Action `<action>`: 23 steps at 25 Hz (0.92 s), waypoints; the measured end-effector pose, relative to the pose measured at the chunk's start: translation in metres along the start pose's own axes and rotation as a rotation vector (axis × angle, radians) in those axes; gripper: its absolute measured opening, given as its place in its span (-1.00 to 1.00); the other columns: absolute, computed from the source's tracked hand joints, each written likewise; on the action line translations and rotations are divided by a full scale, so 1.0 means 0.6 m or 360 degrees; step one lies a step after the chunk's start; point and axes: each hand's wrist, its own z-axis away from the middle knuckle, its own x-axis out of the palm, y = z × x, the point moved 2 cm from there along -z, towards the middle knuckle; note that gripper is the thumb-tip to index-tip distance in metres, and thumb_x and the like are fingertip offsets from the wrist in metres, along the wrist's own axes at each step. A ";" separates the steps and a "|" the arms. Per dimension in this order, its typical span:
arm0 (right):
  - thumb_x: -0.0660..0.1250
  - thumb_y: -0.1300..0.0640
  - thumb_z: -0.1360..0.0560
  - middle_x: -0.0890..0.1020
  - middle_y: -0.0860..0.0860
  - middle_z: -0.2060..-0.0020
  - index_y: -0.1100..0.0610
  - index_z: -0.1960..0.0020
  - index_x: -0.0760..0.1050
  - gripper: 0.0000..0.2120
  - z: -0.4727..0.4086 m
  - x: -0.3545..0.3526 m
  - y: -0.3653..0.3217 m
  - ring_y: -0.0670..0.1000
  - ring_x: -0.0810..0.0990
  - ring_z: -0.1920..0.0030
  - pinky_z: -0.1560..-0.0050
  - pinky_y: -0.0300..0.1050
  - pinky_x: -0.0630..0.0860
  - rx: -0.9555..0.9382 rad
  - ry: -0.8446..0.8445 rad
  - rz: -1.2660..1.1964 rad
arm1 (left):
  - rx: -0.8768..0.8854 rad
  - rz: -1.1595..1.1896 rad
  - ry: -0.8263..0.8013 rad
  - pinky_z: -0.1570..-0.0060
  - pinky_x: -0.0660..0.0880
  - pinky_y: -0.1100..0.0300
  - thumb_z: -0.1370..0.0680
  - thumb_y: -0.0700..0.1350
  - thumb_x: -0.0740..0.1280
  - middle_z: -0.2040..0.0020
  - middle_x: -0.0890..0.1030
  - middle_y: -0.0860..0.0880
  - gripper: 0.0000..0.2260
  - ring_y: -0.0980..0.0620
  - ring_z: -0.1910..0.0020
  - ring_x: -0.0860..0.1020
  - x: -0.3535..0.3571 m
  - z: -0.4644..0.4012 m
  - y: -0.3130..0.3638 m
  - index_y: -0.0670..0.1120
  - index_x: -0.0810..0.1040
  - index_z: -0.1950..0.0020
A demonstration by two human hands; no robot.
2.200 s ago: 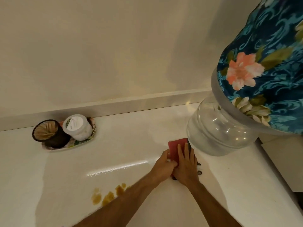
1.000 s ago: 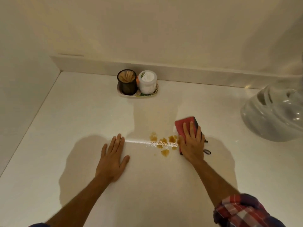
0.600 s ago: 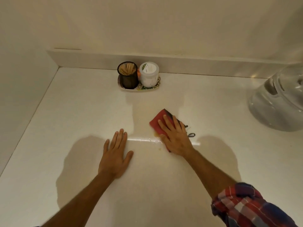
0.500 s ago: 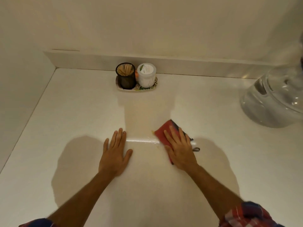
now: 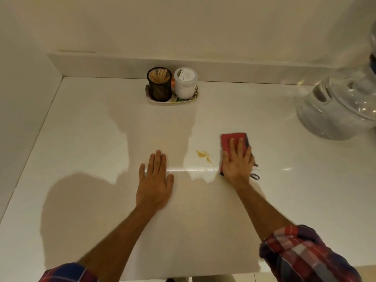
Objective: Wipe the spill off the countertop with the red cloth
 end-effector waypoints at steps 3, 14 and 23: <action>0.06 -0.14 -0.65 0.03 0.04 -0.63 -0.12 -0.60 0.05 -0.46 0.001 0.026 -0.121 0.26 -0.03 -0.60 -0.56 0.23 -0.03 -0.0510 -0.0157 0.0009 | 0.0024 0.0034 0.0014 -0.57 -0.12 -0.10 -0.64 0.12 -0.10 -0.65 -0.11 -0.03 -0.40 0.00 -0.62 -0.13 0.000 -0.001 -0.002 -0.07 -0.14 -0.63; 0.09 -0.23 -0.59 0.07 0.04 -0.61 -0.09 -0.59 0.07 -0.38 0.202 0.021 0.053 0.27 0.09 -0.58 -0.51 0.32 0.14 -0.1011 -0.0292 0.0124 | 0.0031 0.0080 -0.0083 -0.57 -0.18 -0.08 -0.65 0.15 -0.09 -0.65 -0.16 -0.06 -0.39 0.02 -0.61 -0.21 -0.021 0.011 0.006 -0.10 -0.15 -0.62; -0.11 -0.31 -0.54 0.02 0.00 -0.63 -0.14 -0.60 0.00 -0.34 -0.018 -0.016 0.071 0.25 0.04 -0.59 -0.52 0.24 0.04 -0.0482 -0.0162 0.0127 | 0.0002 -0.0029 -0.0036 -0.56 -0.10 -0.13 -0.63 0.24 -0.14 -0.65 -0.15 -0.07 -0.34 -0.03 -0.62 -0.16 -0.004 0.003 0.004 -0.10 -0.14 -0.63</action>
